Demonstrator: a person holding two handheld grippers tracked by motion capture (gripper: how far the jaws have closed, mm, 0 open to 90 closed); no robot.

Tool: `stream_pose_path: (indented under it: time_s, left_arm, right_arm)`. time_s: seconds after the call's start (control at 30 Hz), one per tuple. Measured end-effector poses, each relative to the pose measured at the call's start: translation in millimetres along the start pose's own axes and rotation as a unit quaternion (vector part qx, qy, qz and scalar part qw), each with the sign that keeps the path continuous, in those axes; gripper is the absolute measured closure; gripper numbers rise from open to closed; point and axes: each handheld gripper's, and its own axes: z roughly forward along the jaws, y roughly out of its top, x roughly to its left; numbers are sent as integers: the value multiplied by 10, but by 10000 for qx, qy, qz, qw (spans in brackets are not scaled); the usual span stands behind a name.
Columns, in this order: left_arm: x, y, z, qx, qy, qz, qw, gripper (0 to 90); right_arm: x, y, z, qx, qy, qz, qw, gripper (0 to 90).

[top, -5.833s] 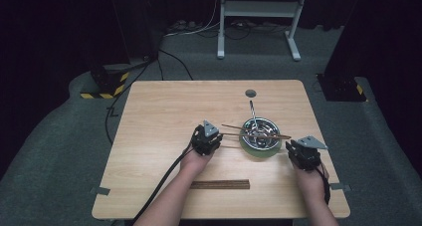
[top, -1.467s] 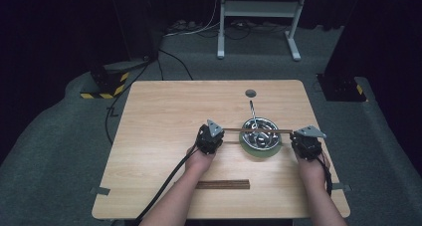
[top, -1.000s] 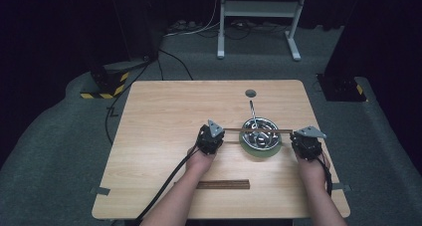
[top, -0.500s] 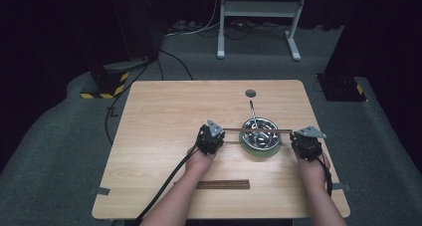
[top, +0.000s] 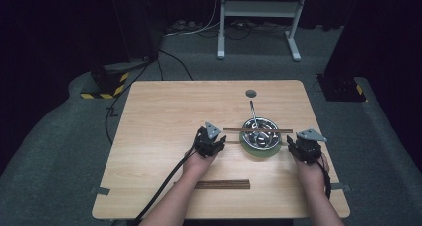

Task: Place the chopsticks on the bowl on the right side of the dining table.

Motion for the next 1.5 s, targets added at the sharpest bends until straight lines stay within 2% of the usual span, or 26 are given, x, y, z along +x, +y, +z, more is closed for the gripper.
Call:
stream_pose_path:
  time_s: [0.13,0.33,0.43,0.6,0.63,0.67,0.7,0.73,0.77,0.8,0.83,0.87,0.93,0.97,1.0,1.03,1.07,1.17,1.23,1.27,1.3,1.33,1.37,1.4,1.47,1.5]
  left_arm:
    - [4,-16,-50,23,-70,-9,10000,524]
    - [22,-21,-158,56,-331,52,9994,419]
    - [78,-62,-245,103,-447,-23,9989,387]
    - [175,-129,-313,195,-443,25,9988,346]
    - [247,-166,-351,235,-375,63,9990,343]
    - [247,-166,-351,235,-375,63,9990,337]
    - [266,-219,-374,98,-344,-364,9987,332]
    - [266,-219,-374,98,-344,-364,9987,324]
    - [326,-267,-416,40,-312,-560,9979,318]
    - [326,-267,-416,40,-312,-560,9979,314]
    - [452,-317,-494,167,-210,-362,9990,308]
    - [521,-339,-545,283,-171,-252,9991,306]
    - [574,-372,-589,292,-117,-261,9992,299]
    - [726,-450,-715,455,21,-27,9990,293]
    - [786,-508,-774,469,82,-55,9989,287]
    - [786,-508,-774,469,82,-55,9989,285]
    - [910,-650,-904,504,180,-156,9984,282]
    - [1083,-926,-1112,554,338,-440,9969,278]
    - [1188,-1115,-1240,651,528,-516,9951,272]
    - [1188,-1115,-1240,651,528,-516,9951,266]
    - [1263,-1259,-1382,671,653,-711,9931,263]
    - [1285,-1306,-1461,627,758,-676,9929,256]
    - [1285,-1306,-1461,627,758,-676,9929,251]
    - [1313,-1389,-1564,696,947,-460,9920,229]
    - [1342,-1421,-1601,734,943,-537,9914,151]
    - [1385,-1476,-1646,710,929,-923,9888,146]
  right_arm:
    - [51,-43,-51,-2,50,74,10000,528]
    - [151,-145,-176,-97,191,112,9997,490]
    - [218,-228,-252,-82,250,145,9996,468]
    - [287,-340,-306,13,480,209,9986,439]
    - [324,-396,-313,96,593,258,9979,422]
    - [324,-396,-313,96,593,258,9979,422]
    - [349,-453,-307,233,759,340,9963,395]
    - [349,-453,-307,233,759,340,9963,395]
    - [380,-502,-290,390,867,387,9947,377]
    - [380,-502,-290,390,867,387,9947,377]
    - [399,-520,-284,513,900,412,9938,367]
    - [398,-524,-297,481,933,419,9936,367]
    - [407,-529,-307,463,947,452,9934,367]
    - [430,-529,-298,615,922,390,9931,357]
    - [446,-528,-293,638,900,353,9933,349]
    - [446,-528,-293,638,900,353,9933,349]
    - [460,-524,-294,666,890,302,9933,332]
    - [480,-521,-285,665,885,289,9934,301]
    - [485,-514,-282,689,887,302,9932,295]
    - [485,-514,-282,689,887,302,9932,295]
    - [497,-513,-274,662,855,329,9936,292]
    - [495,-512,-272,659,855,315,9937,292]
    - [492,-509,-275,689,881,313,9932,293]
    - [492,-508,-274,688,874,316,9933,293]
    - [486,-507,-272,679,869,289,9935,293]
    - [488,-507,-271,680,864,291,9935,293]
